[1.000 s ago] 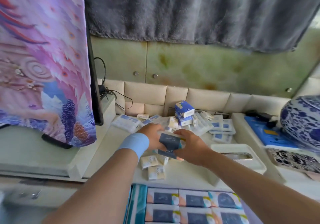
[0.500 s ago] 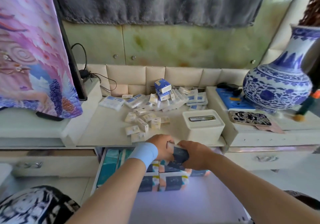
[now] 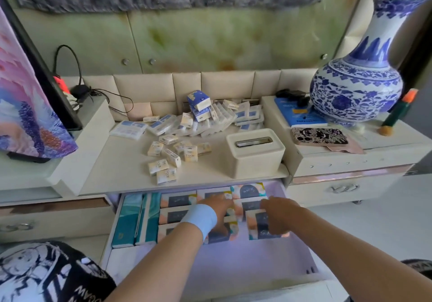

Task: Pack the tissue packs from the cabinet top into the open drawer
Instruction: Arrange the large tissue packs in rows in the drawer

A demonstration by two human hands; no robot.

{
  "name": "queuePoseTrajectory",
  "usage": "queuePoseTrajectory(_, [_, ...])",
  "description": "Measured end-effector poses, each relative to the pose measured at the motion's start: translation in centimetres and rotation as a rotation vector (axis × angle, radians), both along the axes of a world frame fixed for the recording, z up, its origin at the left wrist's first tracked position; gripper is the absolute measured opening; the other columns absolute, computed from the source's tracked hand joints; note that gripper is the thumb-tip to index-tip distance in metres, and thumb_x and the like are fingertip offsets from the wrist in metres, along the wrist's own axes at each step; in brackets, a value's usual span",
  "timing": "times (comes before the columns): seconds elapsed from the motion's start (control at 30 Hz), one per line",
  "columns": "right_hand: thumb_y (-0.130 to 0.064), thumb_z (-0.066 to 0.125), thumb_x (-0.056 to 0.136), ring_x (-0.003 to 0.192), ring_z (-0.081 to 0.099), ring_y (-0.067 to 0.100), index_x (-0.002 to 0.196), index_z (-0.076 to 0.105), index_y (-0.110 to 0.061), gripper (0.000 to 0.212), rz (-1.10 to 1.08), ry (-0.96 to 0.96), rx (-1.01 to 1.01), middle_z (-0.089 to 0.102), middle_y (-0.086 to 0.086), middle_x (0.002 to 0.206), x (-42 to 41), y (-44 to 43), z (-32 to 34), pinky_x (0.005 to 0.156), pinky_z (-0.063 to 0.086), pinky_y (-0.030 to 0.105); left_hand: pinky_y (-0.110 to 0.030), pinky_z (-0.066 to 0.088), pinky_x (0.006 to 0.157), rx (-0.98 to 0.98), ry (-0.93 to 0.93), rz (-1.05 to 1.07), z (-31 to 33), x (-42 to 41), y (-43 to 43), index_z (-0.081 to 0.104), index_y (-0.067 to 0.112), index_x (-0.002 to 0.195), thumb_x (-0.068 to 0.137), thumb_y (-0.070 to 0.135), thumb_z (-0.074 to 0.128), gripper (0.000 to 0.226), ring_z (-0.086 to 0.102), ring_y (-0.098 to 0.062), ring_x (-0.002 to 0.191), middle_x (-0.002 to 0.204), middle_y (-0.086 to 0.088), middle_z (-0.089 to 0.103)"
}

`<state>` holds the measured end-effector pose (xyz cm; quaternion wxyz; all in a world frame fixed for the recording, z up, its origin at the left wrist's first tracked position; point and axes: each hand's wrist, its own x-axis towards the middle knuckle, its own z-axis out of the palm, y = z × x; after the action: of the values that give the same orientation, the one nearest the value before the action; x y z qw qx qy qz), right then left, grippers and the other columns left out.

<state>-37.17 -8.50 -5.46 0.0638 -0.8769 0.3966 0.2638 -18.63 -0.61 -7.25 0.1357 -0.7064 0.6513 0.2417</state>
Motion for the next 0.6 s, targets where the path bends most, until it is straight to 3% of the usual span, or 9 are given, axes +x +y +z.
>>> queuePoseTrajectory(0.1, [-0.041, 0.065, 0.086, 0.118, 0.055, 0.026, 0.142, 0.039, -0.027, 0.064, -0.007, -0.096, -0.029, 0.047, 0.007, 0.136, -0.3, 0.2, -3.0, 0.091, 0.049, 0.034, -0.052, 0.034, 0.109, 0.024, -0.068, -0.045, -2.3, 0.0, -0.2, 0.025, 0.034, 0.149, 0.07, 0.041, 0.081, 0.097, 0.018, -0.031, 0.144, 0.16, -0.002, 0.012])
queuePoseTrajectory(0.2, [-0.03, 0.069, 0.085, 0.118, 0.055, 0.025, 0.139, 0.042, -0.027, 0.06, 0.041, -0.137, -0.104, 0.051, 0.006, 0.135, -0.2, 0.2, -5.4, 0.089, 0.052, 0.036, -0.051, 0.028, 0.114, 0.055, -0.151, -0.104, -3.8, 0.4, -0.3, 0.017, 0.032, 0.153, 0.072, 0.039, 0.081, 0.103, 0.007, -0.034, 0.146, 0.161, -0.005, 0.001])
queuePoseTrajectory(0.4, [-0.037, 0.065, 0.088, 0.113, 0.054, 0.026, 0.138, 0.037, -0.019, 0.06, 0.081, -0.093, -0.27, 0.047, 0.009, 0.131, 0.3, 0.0, -6.7, 0.088, 0.047, 0.038, -0.047, 0.033, 0.11, -0.006, -0.144, -0.088, -5.1, 0.8, -1.0, 0.02, 0.034, 0.15, 0.074, 0.02, 0.076, 0.095, 0.014, -0.033, 0.143, 0.159, -0.005, 0.008])
queuePoseTrajectory(0.6, [-0.031, 0.07, 0.085, 0.107, 0.059, 0.025, 0.135, 0.036, -0.019, 0.062, 0.122, -0.029, -0.3, 0.053, 0.008, 0.124, 2.1, 0.6, -6.9, 0.083, 0.047, 0.035, -0.043, 0.028, 0.114, -0.075, -0.079, -0.1, -5.0, 1.8, -0.1, 0.014, 0.028, 0.153, 0.079, 0.026, 0.075, 0.096, 0.017, -0.03, 0.144, 0.161, -0.004, 0.009])
